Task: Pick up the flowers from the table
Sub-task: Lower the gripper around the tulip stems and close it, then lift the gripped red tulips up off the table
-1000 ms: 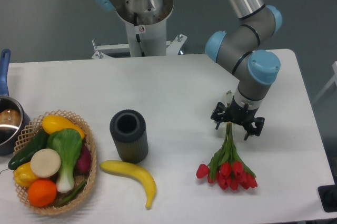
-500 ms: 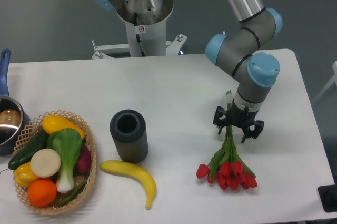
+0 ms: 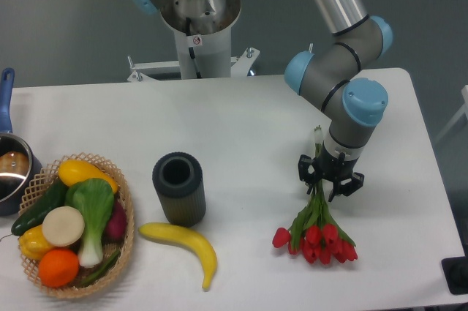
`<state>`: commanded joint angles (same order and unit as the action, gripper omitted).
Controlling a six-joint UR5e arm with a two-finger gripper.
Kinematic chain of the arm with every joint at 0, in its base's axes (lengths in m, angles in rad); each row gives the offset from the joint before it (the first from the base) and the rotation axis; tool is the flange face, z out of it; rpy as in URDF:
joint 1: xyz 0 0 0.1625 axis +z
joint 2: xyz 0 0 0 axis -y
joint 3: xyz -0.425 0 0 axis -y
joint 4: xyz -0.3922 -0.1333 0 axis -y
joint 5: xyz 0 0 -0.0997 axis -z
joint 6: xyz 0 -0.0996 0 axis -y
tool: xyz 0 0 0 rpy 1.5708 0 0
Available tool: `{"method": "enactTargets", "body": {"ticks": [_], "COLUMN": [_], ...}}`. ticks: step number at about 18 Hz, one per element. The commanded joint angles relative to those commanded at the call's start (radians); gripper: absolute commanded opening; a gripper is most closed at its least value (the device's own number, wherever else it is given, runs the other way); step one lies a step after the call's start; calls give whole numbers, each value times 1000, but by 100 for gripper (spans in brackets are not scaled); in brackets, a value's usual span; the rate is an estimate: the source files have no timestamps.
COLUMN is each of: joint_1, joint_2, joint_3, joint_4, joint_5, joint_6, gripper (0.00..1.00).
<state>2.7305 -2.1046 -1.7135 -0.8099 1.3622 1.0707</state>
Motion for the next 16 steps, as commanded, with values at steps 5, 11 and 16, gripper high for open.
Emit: {"method": "enactTargets", "body": {"ticks": [5,11,16], "joint_1": [0,2,-2], "joint_2": [5,18,52], "joint_3": [2,8,20], "joint_4": [0,0,2], "joint_5": [0,0,-2], "joint_6": [6,3,2], "gripper": [37,29,28]}}
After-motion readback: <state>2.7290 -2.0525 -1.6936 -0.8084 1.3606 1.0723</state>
